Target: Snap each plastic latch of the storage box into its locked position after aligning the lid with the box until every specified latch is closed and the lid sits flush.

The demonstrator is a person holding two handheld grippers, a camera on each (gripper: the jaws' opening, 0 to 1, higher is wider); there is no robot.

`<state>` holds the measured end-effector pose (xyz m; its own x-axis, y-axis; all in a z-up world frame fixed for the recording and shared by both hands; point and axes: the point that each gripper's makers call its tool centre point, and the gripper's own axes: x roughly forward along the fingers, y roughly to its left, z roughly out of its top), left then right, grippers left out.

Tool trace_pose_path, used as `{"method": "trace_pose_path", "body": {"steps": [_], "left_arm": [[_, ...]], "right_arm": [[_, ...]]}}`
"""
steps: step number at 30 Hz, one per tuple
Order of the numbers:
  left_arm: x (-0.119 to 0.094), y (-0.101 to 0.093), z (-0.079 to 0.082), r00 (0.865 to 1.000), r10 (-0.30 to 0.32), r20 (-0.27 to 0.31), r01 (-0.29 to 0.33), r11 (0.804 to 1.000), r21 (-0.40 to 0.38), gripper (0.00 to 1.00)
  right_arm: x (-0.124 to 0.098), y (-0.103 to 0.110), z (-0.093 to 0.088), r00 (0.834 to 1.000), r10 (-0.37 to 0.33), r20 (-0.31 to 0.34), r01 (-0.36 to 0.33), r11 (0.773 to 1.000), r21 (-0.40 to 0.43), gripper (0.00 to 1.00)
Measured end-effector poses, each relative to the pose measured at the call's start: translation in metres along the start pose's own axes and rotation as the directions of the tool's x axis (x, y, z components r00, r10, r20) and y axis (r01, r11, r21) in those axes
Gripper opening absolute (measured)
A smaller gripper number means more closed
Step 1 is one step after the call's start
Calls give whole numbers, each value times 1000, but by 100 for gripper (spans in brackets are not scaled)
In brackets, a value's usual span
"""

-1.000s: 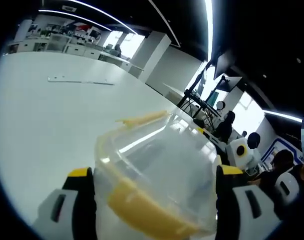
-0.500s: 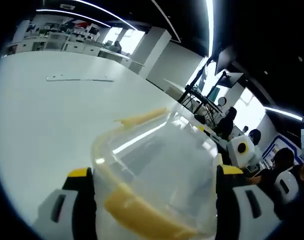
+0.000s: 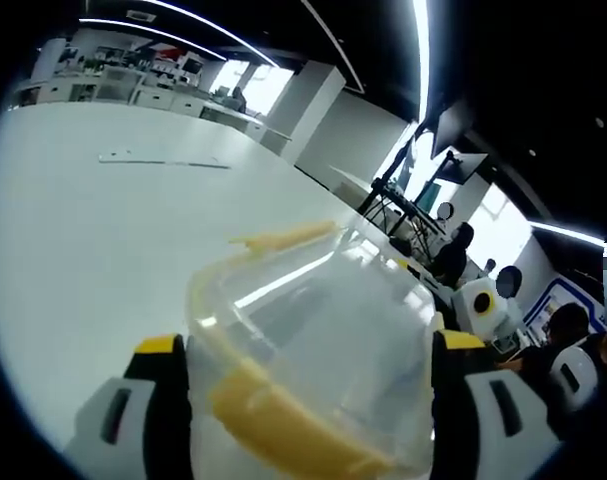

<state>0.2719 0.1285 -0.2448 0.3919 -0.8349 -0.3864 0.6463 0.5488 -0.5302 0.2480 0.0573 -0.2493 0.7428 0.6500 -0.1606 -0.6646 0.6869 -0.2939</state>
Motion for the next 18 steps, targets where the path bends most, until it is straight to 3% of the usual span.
{"method": "trace_pose_path", "body": {"steps": [5,10,18], "left_arm": [[-1,0,0,1000,3,28,-3,1000,-9,100],[-2,0,0,999,7,50,-7,1000,-11,100],[-6,0,2,995,11,98,-11,1000,-3,100]], "right_arm": [[-1,1,1,1000,14,6,-14,1000,8,99],[-1,2,-5,1000,17,-23,-18,997,-72,100],[-8,-5,1,999,33,15,-32,998,-63,100]]}}
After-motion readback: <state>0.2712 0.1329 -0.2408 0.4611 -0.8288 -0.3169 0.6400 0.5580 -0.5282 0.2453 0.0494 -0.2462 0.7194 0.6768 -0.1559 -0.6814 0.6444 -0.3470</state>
